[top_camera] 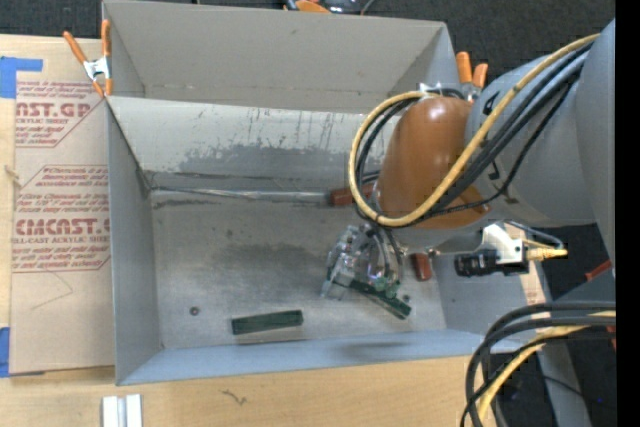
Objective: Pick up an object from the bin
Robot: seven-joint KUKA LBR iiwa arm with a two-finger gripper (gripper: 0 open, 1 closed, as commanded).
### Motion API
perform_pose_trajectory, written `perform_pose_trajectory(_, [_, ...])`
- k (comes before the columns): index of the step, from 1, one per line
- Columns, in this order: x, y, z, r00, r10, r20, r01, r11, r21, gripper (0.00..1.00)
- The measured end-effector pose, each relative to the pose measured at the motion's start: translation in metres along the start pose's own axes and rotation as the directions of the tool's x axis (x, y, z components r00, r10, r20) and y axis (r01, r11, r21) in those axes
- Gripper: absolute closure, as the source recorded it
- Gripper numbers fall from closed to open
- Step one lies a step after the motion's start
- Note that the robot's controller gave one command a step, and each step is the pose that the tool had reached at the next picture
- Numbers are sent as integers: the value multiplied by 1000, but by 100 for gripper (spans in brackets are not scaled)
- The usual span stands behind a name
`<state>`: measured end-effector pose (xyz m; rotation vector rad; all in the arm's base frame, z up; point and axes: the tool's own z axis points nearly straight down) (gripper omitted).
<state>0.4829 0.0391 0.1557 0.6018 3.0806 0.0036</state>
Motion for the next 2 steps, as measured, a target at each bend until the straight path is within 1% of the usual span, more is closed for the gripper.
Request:
perform_pose_trajectory(1, [0,1,-14,1000,-1,-2,1,1000,1,100])
perform_pose_trajectory(2, [0,1,-20,1000,-1,-2,1,1000,1,100])
